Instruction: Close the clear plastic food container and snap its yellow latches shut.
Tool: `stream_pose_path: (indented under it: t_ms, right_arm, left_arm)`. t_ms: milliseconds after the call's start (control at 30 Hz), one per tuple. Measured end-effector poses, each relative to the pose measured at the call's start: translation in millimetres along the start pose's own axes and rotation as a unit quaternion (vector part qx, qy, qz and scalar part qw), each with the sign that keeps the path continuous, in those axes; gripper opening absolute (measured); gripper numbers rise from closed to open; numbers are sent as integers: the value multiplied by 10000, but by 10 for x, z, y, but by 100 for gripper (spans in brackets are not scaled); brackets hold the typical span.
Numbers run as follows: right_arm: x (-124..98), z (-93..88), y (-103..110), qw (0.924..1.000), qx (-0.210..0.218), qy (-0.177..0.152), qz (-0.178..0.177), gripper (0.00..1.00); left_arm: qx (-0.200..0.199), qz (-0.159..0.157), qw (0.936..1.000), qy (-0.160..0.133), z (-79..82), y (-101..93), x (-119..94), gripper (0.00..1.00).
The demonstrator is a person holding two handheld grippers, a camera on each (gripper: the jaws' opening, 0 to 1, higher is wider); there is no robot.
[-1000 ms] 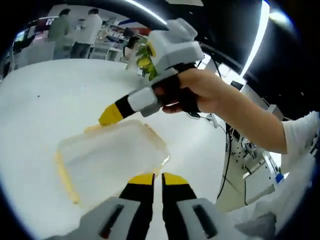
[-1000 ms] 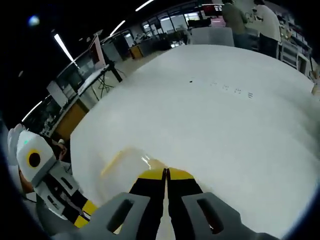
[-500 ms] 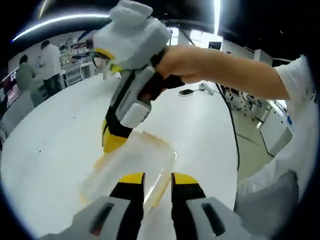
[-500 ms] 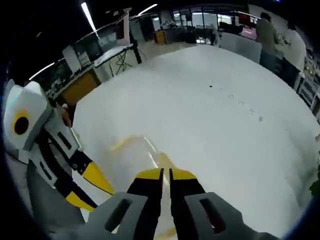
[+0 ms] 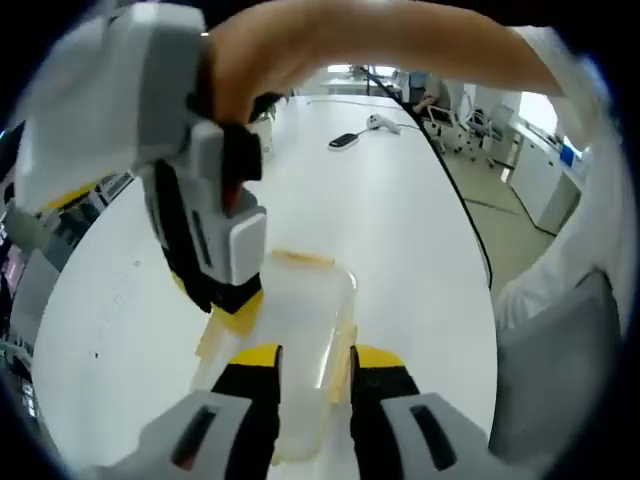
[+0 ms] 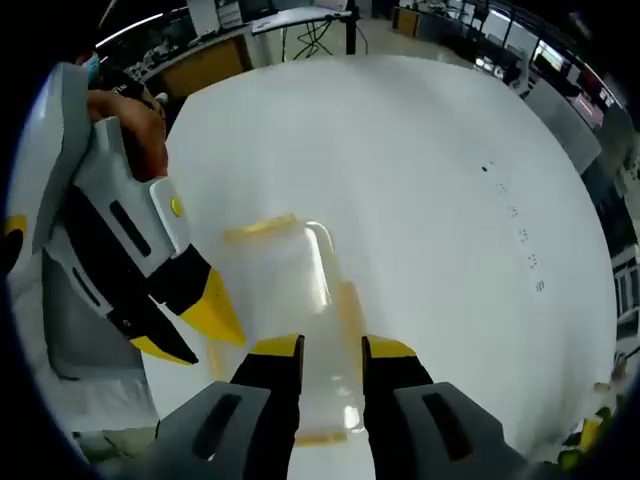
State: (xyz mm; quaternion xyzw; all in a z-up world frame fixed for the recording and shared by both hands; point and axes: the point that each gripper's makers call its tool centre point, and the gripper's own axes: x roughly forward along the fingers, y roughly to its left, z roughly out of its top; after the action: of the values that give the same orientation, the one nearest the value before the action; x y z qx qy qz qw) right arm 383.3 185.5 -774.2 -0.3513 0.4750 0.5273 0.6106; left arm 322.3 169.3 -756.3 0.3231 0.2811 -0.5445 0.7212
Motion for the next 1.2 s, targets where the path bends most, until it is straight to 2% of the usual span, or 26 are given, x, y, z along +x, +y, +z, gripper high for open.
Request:
stream_pose_path:
  t_ms: [100,233,333,500,600,667,700,933,1033,1200]
  right_arm:
    - [36,16,-3,9991,-253,331,96,27]
    - [59,58,2,9972,-512,530,152,28]
    - [56,26,34,9936,-705,827,321,29]
    - [69,42,23,9904,-857,1007,393,30]
    - [75,40,8,9889,-845,1122,474,30]
    - [79,30,7,9887,-803,1166,492,30]
    - [77,25,11,9885,-817,1171,497,30]
    - [74,2,24,9890,-720,1177,530,31]
    - [74,2,28,9890,-718,1191,502,31]
    - [75,0,44,9891,-710,1215,440,31]
  left_arm:
    - [54,-23,9999,86,-18,2,16,21]
    - [120,-111,9998,65,0,-15,27,22]
    - [248,-194,9991,268,-66,-32,77,23]
    - [284,-266,9987,315,-78,-56,139,24]
    - [429,-198,9981,401,-80,-61,139,25]
    - [529,-109,9973,491,-97,-53,135,26]
    - [707,-22,9956,616,-119,-38,127,27]
    - [943,72,9932,678,-102,-63,184,29]
    - [1203,146,9897,764,-105,-65,199,30]
    - [1315,204,9873,868,-117,-70,206,30]
